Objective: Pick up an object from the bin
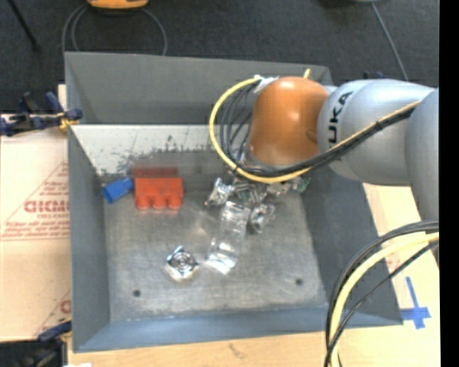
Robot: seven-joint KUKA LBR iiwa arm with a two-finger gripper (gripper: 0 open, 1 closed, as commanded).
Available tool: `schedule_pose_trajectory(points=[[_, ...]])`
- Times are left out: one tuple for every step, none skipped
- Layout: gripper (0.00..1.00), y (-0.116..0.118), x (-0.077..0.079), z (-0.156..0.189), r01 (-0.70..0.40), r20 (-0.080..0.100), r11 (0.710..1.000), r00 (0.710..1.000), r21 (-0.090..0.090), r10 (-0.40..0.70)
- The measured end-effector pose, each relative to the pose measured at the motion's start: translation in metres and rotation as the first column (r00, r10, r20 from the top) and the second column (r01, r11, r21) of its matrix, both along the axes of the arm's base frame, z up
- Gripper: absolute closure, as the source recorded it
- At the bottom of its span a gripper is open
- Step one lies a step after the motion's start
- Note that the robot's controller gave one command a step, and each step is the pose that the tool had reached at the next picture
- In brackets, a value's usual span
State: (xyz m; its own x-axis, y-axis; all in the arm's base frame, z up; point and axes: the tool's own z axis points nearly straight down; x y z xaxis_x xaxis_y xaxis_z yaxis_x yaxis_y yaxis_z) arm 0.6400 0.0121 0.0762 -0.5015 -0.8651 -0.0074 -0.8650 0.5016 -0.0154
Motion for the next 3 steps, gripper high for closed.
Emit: schedule_pose_trajectory(points=[[0.0, -0.0009, 0.0027, 0.0027, 0.005, -0.007, 1.0, 1.0, 0.002, -0.005], [1.0, -0.0003, 0.003, 0.0036, 0.008, -0.006, 1.0, 1.0, 0.005, -0.008], [1.0, -0.0005, 0.0045, 0.0045, 0.014, -0.008, 1.0, 1.0, 0.005, -0.014]])
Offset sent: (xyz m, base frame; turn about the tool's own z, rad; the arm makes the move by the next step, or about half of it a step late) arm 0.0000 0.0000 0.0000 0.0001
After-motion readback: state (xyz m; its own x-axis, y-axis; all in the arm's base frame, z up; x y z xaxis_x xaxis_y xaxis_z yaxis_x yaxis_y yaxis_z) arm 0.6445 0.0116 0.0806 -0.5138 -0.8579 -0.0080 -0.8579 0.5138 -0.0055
